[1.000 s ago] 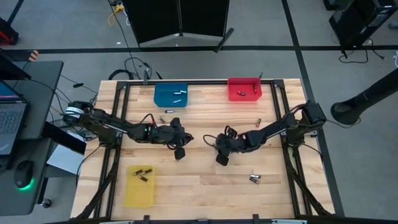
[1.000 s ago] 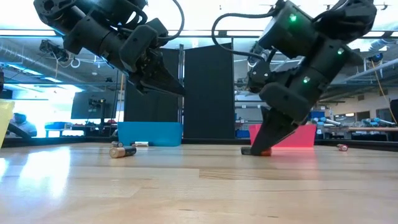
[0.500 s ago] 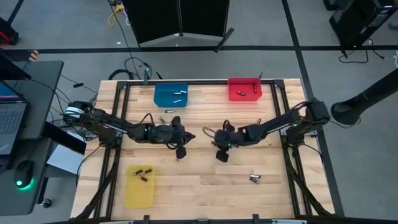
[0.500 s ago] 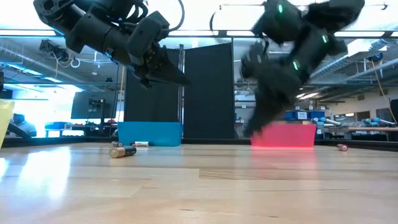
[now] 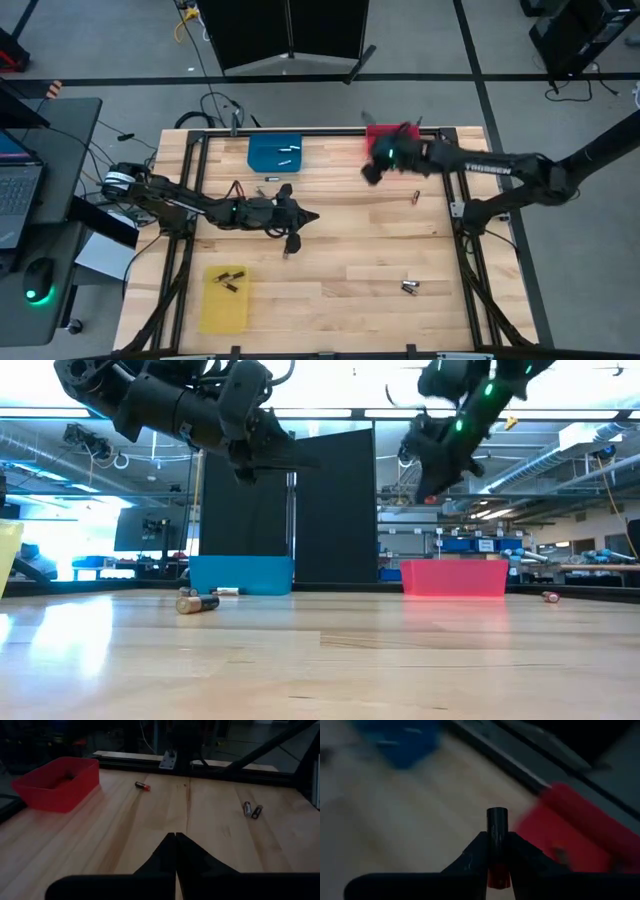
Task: Sort batteries
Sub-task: Put the black-red battery into the red bin
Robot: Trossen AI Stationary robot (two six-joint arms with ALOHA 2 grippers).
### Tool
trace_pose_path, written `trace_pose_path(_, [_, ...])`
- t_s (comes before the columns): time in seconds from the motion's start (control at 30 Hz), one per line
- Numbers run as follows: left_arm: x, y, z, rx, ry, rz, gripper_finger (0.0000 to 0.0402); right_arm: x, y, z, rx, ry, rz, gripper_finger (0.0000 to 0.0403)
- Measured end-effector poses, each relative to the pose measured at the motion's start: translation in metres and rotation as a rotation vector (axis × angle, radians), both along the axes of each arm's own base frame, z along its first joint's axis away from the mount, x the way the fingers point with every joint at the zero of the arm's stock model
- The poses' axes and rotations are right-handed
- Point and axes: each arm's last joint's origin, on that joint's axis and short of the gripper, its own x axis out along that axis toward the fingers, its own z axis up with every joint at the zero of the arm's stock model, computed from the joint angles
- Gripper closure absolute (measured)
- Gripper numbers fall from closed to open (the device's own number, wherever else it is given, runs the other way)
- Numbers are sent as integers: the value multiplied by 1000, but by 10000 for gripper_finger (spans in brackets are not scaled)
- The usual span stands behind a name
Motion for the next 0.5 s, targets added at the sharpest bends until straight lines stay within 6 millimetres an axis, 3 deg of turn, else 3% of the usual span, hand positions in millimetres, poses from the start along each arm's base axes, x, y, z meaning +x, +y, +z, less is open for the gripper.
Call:
trace_pose_path(0.27, [0, 0, 2, 9, -16, -1, 394, -27, -88, -39, 149, 78, -160, 343])
trace_pose_path(0.5, [0, 1, 2, 14, -14, -2, 394, -42, -123, -77, 265, 157, -230, 343])
